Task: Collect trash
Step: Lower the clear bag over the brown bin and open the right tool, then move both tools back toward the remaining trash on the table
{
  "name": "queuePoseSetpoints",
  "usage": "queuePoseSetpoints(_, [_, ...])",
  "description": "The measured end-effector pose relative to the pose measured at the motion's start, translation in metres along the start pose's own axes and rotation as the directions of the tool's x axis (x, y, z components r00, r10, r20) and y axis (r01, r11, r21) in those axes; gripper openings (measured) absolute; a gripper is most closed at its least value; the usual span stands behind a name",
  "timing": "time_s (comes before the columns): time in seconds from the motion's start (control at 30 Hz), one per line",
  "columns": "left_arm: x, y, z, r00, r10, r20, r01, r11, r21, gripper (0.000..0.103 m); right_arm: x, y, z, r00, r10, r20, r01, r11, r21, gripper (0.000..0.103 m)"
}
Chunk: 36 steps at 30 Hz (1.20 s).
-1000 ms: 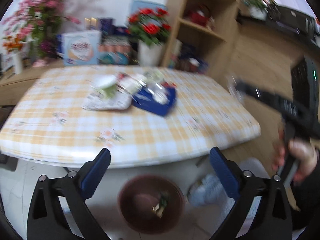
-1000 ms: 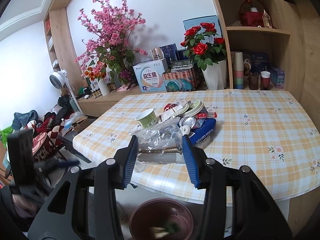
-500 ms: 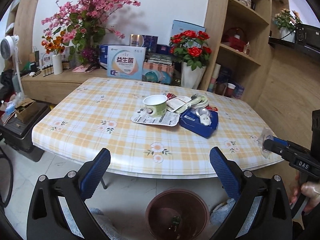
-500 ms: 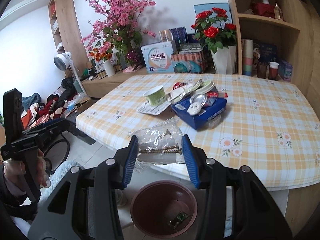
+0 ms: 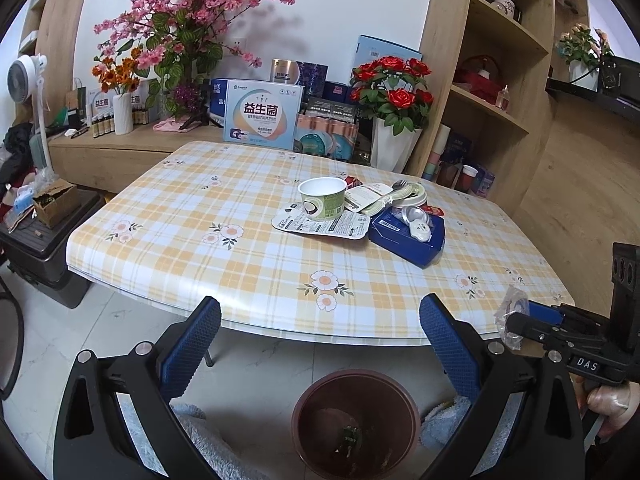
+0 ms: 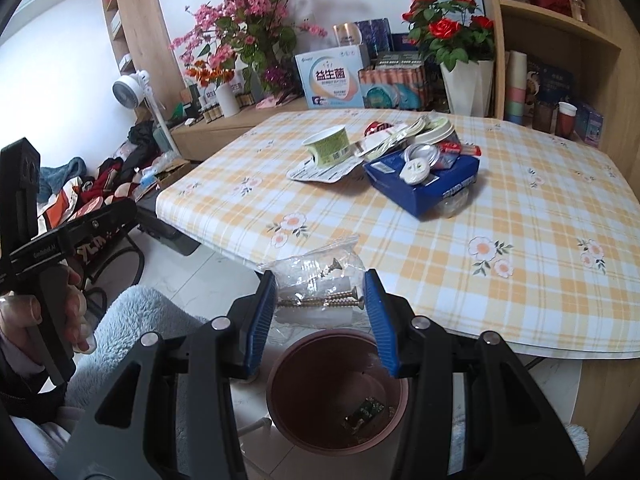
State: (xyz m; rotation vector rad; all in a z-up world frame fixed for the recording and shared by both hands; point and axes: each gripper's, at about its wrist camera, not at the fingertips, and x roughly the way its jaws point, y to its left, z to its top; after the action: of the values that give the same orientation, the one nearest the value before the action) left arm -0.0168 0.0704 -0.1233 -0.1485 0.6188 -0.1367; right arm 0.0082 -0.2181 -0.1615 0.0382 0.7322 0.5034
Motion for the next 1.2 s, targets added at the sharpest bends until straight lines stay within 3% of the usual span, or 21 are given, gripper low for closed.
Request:
queuePoseSetpoints(0.4, [0.006, 0.01, -0.004, 1.0, -0.007, -0.012, 0.006, 0.998, -0.057, 0.097, 0.013, 0.002, -0.008, 0.999, 0.007, -0.052, -0.006, 1.0, 0.008, 0.051])
queuePoseSetpoints(0.47, [0.005, 0.011, -0.004, 1.0, -0.007, -0.006, 0.007, 0.998, -0.059, 0.097, 0.012, 0.001, -0.008, 0.999, -0.012, -0.041, 0.012, 1.0, 0.011, 0.064])
queuePoseSetpoints(0.53, [0.005, 0.011, -0.004, 1.0, 0.0, -0.004, 0.0, 0.998, -0.057, 0.097, 0.008, -0.001, -0.006, 0.999, -0.029, -0.016, 0.029, 0.999, 0.016, 0.084])
queuePoseSetpoints(0.6, [0.005, 0.012, -0.004, 1.0, 0.002, -0.003, -0.002, 0.998, -0.057, 0.097, 0.004, -0.005, -0.004, 0.999, -0.046, 0.007, 0.046, 0.999, 0.021, 0.096])
queuePoseSetpoints(0.97, [0.008, 0.003, -0.004, 1.0, 0.014, 0.015, -0.014, 1.0, 0.005, 0.097, 0.002, -0.029, 0.002, 0.981, -0.195, 0.006, 0.194, 0.98, 0.032, 0.097])
queuePoseSetpoints(1.2, [0.02, 0.0, -0.001, 1.0, 0.02, -0.002, -0.02, 0.999, 0.038, 0.097, 0.003, -0.053, 0.007, 0.983, -0.181, 0.013, 0.18, 0.98, 0.085, 0.097])
